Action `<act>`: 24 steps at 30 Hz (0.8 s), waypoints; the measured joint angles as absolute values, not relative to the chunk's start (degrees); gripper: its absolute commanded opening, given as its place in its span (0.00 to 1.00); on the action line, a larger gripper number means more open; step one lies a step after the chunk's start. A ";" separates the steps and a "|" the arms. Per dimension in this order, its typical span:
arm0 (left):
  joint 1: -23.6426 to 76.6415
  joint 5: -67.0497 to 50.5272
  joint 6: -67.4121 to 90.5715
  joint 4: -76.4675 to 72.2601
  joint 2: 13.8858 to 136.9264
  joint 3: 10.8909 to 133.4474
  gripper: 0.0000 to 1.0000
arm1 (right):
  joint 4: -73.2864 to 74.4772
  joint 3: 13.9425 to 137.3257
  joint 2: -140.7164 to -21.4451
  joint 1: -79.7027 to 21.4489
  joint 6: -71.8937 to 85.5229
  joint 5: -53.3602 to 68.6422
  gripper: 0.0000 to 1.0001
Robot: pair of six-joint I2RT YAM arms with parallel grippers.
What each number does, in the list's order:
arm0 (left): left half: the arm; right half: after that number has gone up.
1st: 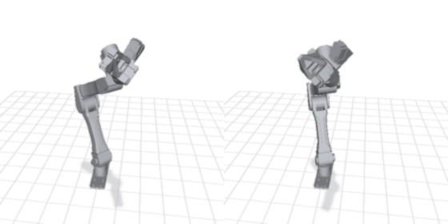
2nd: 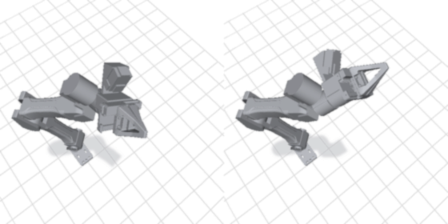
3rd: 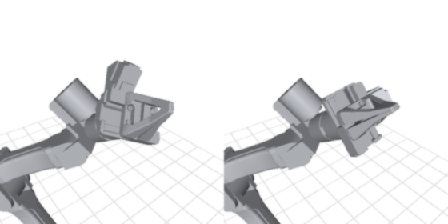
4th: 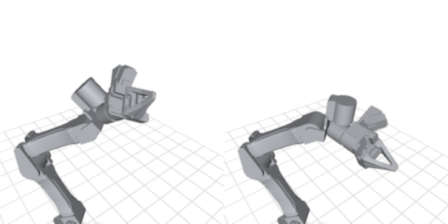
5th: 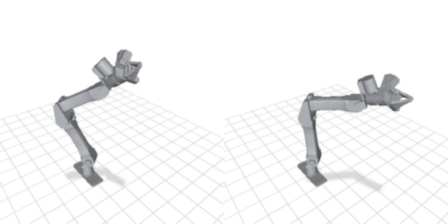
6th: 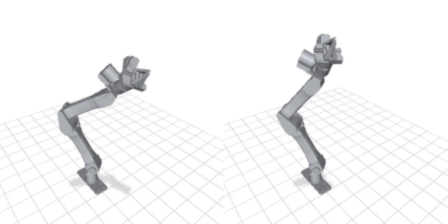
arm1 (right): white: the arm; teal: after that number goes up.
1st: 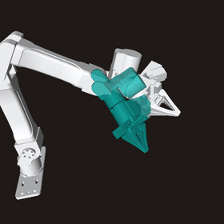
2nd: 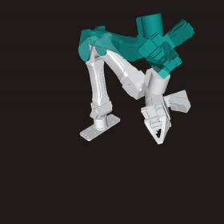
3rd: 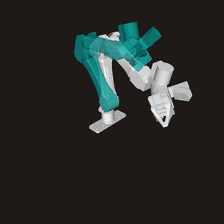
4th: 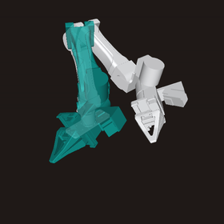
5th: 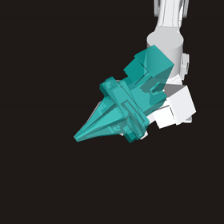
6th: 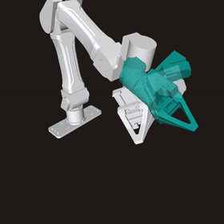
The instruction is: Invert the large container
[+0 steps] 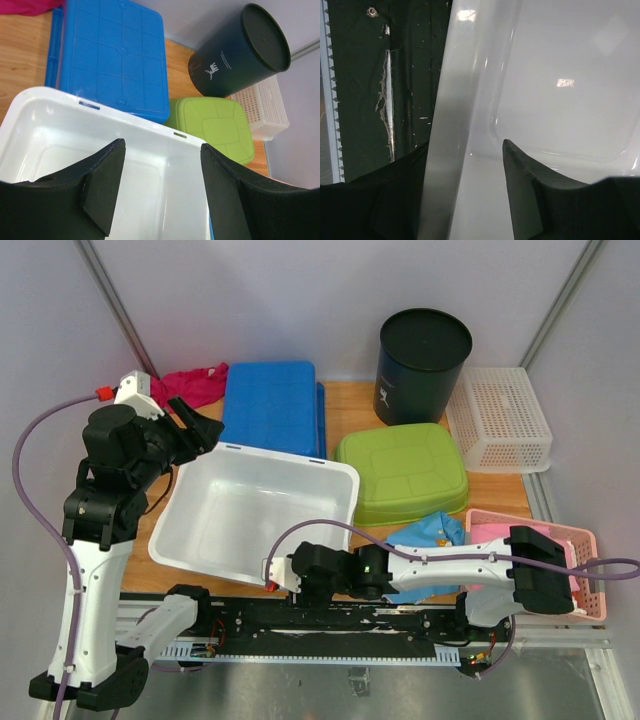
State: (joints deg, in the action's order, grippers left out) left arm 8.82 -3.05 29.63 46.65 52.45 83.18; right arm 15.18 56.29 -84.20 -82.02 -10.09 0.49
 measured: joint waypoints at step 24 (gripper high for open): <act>8.82 -9.02 33.43 43.64 57.87 109.32 0.68 | 21.89 85.06 -84.05 -59.79 16.95 56.58 0.01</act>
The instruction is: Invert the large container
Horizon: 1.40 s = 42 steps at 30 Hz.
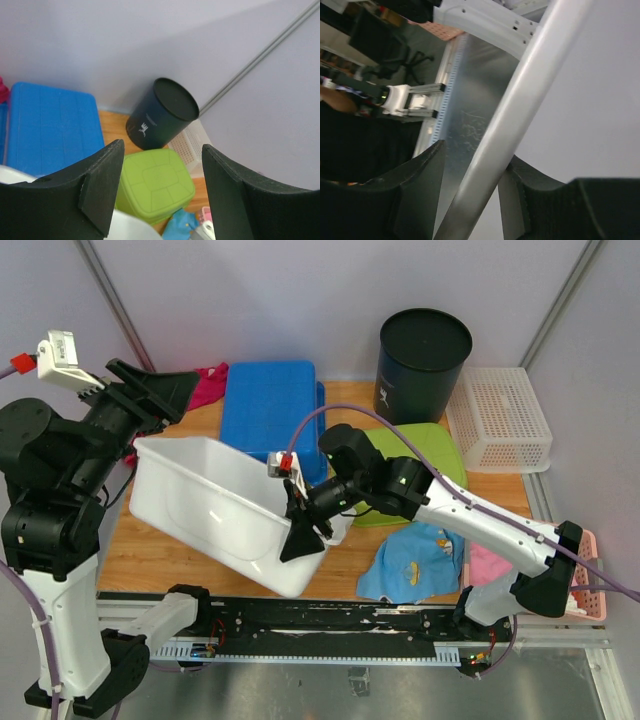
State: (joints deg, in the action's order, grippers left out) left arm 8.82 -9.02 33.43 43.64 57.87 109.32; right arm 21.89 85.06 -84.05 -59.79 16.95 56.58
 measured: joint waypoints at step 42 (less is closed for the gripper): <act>8.82 -7.40 32.14 42.22 59.83 104.79 0.69 | -64.03 67.11 -106.32 -37.98 104.79 66.19 0.47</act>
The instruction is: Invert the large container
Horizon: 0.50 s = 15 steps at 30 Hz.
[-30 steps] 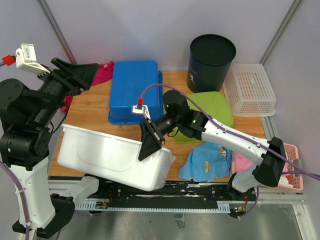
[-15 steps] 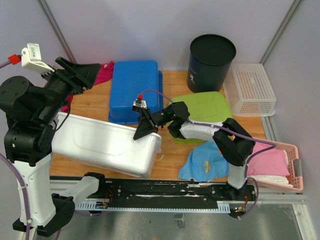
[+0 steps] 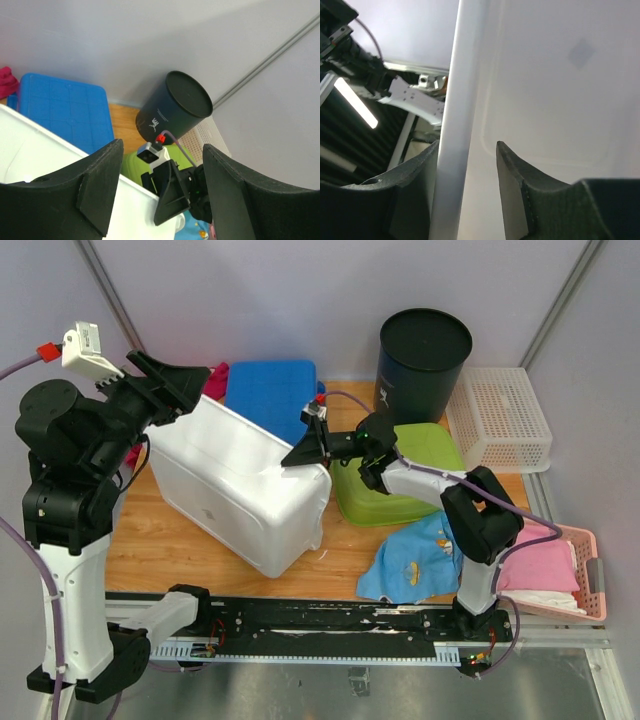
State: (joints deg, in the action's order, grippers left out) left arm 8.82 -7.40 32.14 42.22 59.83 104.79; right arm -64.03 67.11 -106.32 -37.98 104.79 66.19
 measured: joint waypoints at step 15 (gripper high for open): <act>8.82 -7.29 31.07 39.09 62.52 99.15 0.69 | 20.40 87.00 -107.70 -31.86 37.32 54.68 0.62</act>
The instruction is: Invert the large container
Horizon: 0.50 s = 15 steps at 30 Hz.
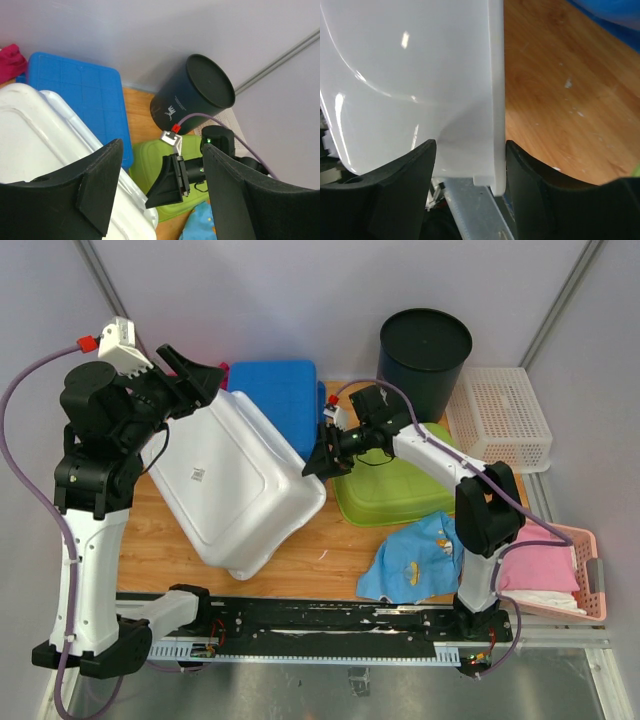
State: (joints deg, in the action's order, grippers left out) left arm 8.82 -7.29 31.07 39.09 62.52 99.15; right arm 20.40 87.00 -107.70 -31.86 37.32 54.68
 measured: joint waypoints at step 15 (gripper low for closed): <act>5.72 1.74 25.50 44.03 75.72 98.00 0.96 | 25.06 72.07 -81.17 -32.10 28.36 24.80 0.64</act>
